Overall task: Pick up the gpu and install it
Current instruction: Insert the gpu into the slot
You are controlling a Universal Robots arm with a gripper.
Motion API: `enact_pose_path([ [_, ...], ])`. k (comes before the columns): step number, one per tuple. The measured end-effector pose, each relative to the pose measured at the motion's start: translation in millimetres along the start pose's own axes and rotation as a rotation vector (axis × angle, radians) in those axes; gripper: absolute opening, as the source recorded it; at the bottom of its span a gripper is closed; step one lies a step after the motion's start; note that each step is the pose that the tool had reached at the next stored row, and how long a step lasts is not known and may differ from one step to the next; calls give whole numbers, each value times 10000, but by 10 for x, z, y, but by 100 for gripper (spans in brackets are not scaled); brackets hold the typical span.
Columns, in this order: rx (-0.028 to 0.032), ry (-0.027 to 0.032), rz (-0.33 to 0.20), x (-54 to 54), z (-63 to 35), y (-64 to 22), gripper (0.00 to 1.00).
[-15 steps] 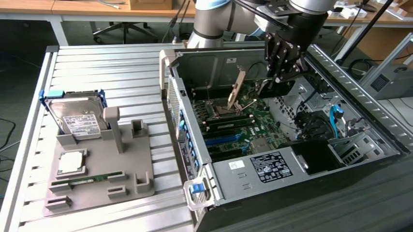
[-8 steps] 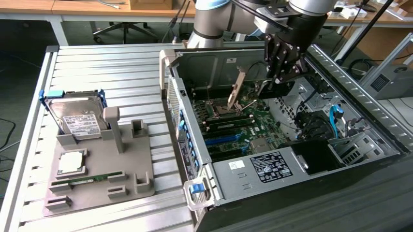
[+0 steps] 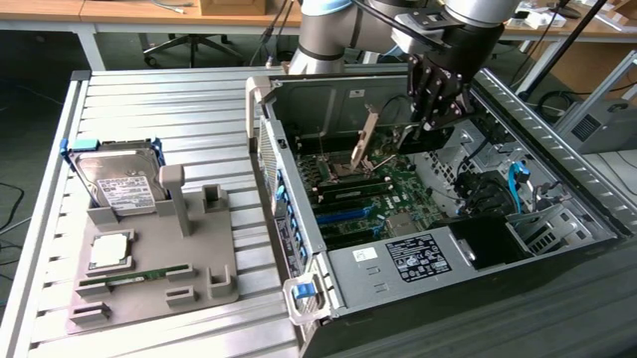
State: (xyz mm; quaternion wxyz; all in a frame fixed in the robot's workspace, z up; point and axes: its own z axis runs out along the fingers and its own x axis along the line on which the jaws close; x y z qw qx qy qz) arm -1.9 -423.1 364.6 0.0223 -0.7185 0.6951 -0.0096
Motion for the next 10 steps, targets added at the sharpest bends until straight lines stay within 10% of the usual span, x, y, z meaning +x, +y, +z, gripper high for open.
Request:
enact_pose_path([
  [10,0,0,0,11,31,2,27],
])
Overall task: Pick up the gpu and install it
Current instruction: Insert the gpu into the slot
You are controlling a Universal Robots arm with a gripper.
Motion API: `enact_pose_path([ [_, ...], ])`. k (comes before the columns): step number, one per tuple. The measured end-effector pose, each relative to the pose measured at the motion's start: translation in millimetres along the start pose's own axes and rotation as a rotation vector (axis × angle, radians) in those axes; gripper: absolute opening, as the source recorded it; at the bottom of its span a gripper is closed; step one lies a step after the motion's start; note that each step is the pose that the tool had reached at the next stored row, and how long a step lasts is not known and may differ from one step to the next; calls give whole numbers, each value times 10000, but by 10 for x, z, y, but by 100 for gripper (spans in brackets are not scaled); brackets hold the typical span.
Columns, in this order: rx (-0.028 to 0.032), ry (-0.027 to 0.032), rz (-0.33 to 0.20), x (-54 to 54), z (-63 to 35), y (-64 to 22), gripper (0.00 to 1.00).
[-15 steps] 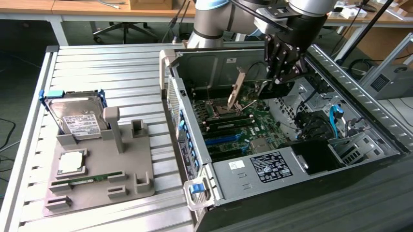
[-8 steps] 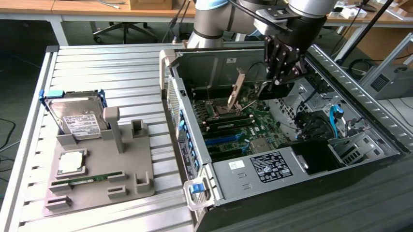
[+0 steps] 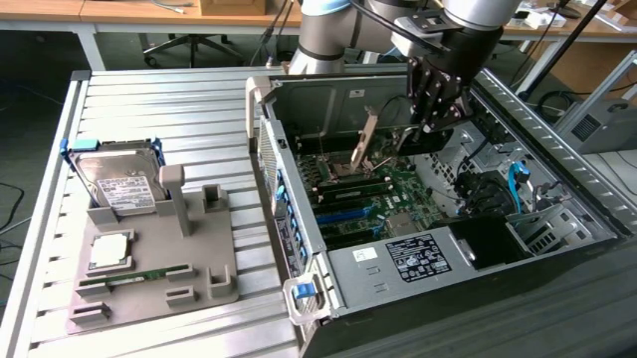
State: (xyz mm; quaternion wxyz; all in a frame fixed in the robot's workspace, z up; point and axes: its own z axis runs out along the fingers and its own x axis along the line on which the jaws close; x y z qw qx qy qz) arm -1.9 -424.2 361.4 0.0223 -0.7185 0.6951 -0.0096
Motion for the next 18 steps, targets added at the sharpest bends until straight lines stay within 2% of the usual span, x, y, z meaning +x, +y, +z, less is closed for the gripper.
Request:
enact_pose_path([
  [18,0,-1,0,25,68,9,27],
])
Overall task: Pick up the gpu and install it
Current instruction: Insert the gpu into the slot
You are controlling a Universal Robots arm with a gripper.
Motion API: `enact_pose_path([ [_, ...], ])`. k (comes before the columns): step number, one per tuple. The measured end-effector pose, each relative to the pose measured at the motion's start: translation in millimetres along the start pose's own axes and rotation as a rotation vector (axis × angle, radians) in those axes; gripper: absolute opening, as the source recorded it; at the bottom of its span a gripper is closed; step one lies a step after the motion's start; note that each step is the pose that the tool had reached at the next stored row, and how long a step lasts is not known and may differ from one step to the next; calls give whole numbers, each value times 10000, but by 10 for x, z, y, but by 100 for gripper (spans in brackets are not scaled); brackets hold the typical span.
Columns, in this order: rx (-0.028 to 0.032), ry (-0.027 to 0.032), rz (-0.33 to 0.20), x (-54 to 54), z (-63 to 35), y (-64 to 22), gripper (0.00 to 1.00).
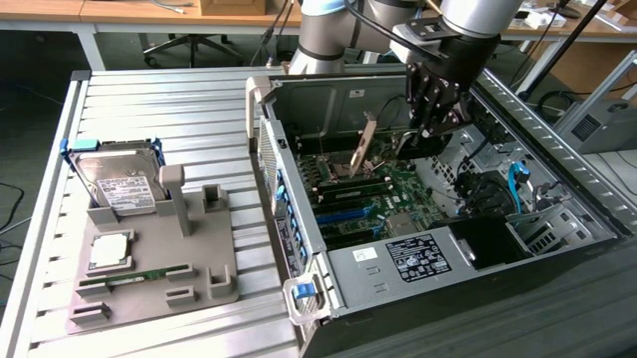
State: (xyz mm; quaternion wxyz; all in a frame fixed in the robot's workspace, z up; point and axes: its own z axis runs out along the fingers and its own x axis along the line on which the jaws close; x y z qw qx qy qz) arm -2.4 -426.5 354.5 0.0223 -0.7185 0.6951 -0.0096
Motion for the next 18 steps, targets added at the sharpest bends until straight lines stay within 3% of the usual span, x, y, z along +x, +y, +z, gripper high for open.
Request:
enact_pose_path([
  [18,-1,1,-1,9,45,49,27],
])
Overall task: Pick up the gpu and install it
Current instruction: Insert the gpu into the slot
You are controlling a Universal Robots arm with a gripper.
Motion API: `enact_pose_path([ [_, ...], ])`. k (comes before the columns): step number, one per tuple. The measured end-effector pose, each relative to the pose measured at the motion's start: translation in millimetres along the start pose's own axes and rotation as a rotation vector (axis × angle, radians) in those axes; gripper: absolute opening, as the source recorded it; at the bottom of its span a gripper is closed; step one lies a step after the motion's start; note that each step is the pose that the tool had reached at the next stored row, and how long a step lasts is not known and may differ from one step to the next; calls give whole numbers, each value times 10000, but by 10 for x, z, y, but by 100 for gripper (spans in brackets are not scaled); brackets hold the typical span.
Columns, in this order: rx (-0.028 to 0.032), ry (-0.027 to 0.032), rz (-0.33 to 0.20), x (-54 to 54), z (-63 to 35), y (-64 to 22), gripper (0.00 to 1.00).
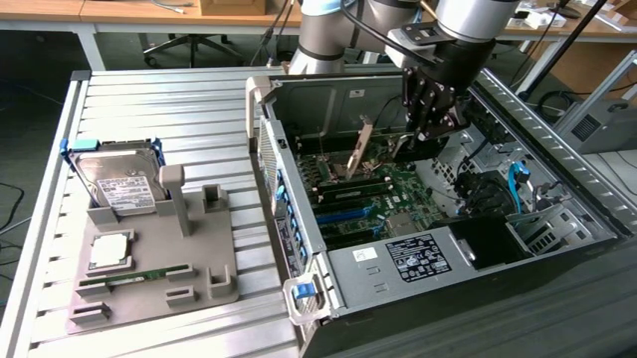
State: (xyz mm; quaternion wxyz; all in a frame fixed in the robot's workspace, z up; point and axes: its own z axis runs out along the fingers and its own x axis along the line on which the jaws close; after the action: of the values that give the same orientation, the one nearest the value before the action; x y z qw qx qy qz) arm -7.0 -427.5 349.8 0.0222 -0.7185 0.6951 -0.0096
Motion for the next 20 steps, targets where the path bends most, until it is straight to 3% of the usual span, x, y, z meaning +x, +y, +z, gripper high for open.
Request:
enact_pose_path([
  [4,8,0,4,0,2,1,27],
  [5,72,0,4,0,4,1,27],
  [7,426,12,-4,0,8,1,27],
  [14,427,9,25,0,7,1,27],
  [15,432,-68,91,0,10,2,27],
  [17,437,-125,237,0,13,1,27],
  [20,450,-92,810,1,18,2,27],
])
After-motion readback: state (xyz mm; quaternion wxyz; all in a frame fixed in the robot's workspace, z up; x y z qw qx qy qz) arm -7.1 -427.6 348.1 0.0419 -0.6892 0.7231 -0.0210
